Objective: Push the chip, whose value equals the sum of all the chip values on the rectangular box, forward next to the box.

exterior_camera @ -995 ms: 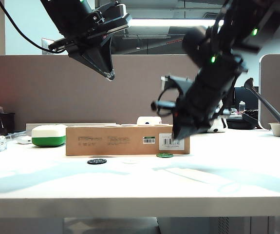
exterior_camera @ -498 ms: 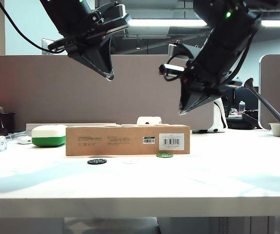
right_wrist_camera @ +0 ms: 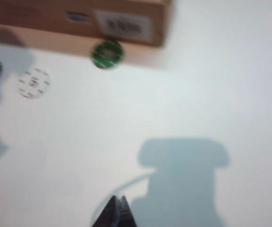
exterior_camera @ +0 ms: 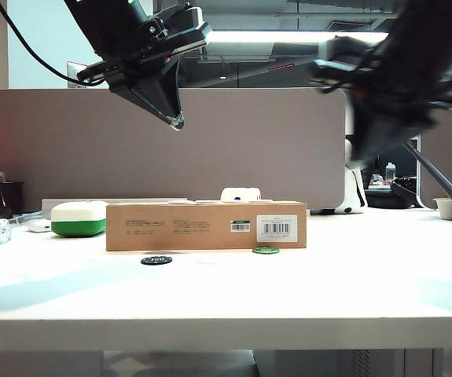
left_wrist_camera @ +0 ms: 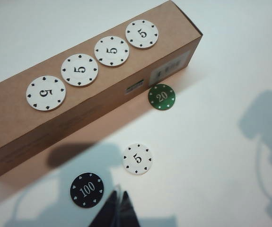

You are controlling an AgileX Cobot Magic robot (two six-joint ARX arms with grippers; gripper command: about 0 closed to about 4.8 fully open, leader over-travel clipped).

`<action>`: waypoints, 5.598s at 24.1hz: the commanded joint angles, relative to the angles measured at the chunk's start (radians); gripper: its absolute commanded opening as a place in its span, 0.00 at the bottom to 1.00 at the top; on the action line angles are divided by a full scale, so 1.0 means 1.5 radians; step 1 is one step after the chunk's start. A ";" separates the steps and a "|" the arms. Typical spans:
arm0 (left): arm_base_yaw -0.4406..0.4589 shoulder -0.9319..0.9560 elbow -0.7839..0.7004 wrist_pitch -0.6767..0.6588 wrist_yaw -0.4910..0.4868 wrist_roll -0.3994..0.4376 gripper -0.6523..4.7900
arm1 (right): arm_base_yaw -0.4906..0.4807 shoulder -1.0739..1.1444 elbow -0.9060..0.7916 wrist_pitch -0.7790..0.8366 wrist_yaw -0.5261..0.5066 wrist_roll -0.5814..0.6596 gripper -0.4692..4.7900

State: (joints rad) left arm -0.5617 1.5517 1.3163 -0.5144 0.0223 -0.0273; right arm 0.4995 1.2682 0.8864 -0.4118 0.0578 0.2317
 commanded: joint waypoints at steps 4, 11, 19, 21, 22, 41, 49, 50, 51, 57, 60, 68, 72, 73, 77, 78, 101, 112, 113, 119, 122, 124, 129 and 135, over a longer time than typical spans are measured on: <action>0.000 -0.002 0.002 0.005 0.000 0.000 0.11 | 0.001 -0.328 -0.170 -0.093 0.055 0.109 0.08; 0.001 -0.002 0.002 0.005 -0.002 0.000 0.11 | -0.002 -0.559 -0.246 -0.127 0.053 0.107 0.08; 0.000 -0.002 0.002 0.005 0.000 0.000 0.11 | -0.002 -0.702 -0.248 -0.142 0.048 0.107 0.08; 0.000 -0.002 0.002 0.005 0.000 0.000 0.11 | -0.002 -0.738 -0.248 -0.142 0.046 0.108 0.08; 0.000 -0.002 0.002 0.005 0.000 0.000 0.11 | -0.002 -0.752 -0.248 -0.142 0.043 0.107 0.08; 0.003 -0.312 0.002 0.004 0.000 0.000 0.11 | -0.002 -0.846 -0.248 -0.143 0.036 0.107 0.08; 0.145 -0.492 0.002 0.004 0.075 0.000 0.11 | -0.002 -0.846 -0.248 -0.143 0.036 0.107 0.08; 0.172 -0.510 0.002 0.004 0.070 0.001 0.11 | -0.002 -0.846 -0.248 -0.142 0.036 0.107 0.08; 0.209 -0.538 0.002 0.004 0.060 0.001 0.11 | -0.002 -0.846 -0.248 -0.143 0.036 0.107 0.08; 0.259 -0.624 0.002 0.002 -0.043 0.011 0.11 | -0.002 -0.846 -0.248 -0.143 0.036 0.107 0.08; 0.261 -0.645 0.002 -0.001 -0.042 0.011 0.11 | -0.002 -0.846 -0.248 -0.142 0.035 0.107 0.08; 0.336 -0.666 0.002 -0.003 -0.030 0.006 0.11 | -0.002 -0.846 -0.248 -0.142 0.036 0.107 0.08; 0.335 -0.666 0.001 -0.012 -0.032 0.049 0.11 | -0.002 -0.846 -0.248 -0.143 0.036 0.107 0.08; 0.335 -0.666 0.000 -0.022 -0.032 0.056 0.11 | -0.002 -0.846 -0.248 -0.143 0.036 0.107 0.08; 0.335 -0.677 -0.094 -0.024 -0.052 0.083 0.11 | -0.002 -0.846 -0.248 -0.143 0.036 0.107 0.08; 0.335 -0.683 -0.129 -0.009 -0.052 0.083 0.11 | -0.002 -0.846 -0.248 -0.143 0.036 0.107 0.08; 0.357 -1.009 -0.820 0.344 -0.067 -0.052 0.11 | -0.002 -0.846 -0.248 -0.142 0.036 0.107 0.08; 0.359 -1.033 -0.873 0.333 -0.090 0.046 0.11 | -0.002 -0.846 -0.248 -0.143 0.036 0.107 0.08; 0.358 -1.033 -0.873 0.335 -0.086 0.070 0.11 | -0.002 -0.846 -0.248 -0.143 0.036 0.107 0.08; 0.355 -1.033 -0.873 0.347 -0.032 0.084 0.11 | -0.002 -0.846 -0.248 -0.143 0.036 0.107 0.08; 0.354 -1.033 -0.873 0.348 -0.032 0.083 0.11 | -0.002 -0.846 -0.248 -0.143 0.036 0.107 0.08; 0.354 -1.033 -0.873 0.350 -0.032 0.084 0.11 | -0.002 -0.846 -0.248 -0.143 0.036 0.107 0.08; 0.354 -1.033 -0.873 0.350 -0.033 0.083 0.11 | -0.002 -0.846 -0.248 -0.143 0.036 0.107 0.08; 0.354 -1.033 -0.873 0.349 -0.062 0.080 0.11 | -0.002 -0.846 -0.248 -0.143 0.036 0.107 0.08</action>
State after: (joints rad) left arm -0.0299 0.0025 0.0051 -0.0109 -0.0650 0.0933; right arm 0.4973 -0.0006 0.5095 -0.6376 0.1104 0.3893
